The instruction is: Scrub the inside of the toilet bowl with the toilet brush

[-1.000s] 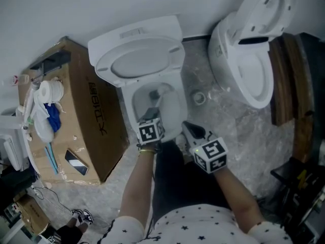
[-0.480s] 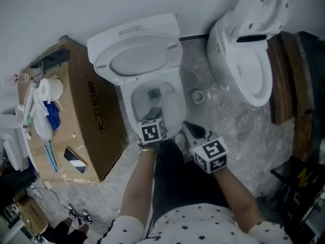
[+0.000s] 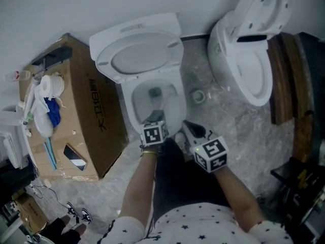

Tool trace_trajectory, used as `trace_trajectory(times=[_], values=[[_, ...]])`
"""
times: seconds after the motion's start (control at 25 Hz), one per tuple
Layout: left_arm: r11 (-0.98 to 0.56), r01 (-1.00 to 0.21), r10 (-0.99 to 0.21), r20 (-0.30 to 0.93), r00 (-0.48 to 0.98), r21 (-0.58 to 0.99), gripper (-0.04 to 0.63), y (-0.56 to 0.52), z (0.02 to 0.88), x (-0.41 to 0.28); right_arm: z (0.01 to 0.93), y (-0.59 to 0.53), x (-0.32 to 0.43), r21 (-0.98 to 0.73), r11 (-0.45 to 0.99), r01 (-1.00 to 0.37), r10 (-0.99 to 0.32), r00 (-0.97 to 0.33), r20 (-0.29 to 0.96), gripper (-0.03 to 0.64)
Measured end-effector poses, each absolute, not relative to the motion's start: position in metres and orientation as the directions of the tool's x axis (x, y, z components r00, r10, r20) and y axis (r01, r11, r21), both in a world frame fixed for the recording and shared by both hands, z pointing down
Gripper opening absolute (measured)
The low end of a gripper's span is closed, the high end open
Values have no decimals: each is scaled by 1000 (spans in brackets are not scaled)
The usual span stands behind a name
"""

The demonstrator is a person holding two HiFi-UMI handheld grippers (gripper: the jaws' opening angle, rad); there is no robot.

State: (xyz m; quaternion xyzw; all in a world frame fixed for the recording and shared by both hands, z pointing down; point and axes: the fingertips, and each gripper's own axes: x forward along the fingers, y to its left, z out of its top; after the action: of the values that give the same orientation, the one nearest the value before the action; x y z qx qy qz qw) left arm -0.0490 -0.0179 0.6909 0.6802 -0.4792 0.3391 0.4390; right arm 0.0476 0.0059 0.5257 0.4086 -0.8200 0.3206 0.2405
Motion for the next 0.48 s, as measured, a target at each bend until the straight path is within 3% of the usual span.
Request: trace_trajectory(times=[0.48], values=[[-153, -951, -318, 898, 304, 268, 147, 15, 697, -54, 524, 14, 41, -329, 479, -814, -506, -563, 654, 6]])
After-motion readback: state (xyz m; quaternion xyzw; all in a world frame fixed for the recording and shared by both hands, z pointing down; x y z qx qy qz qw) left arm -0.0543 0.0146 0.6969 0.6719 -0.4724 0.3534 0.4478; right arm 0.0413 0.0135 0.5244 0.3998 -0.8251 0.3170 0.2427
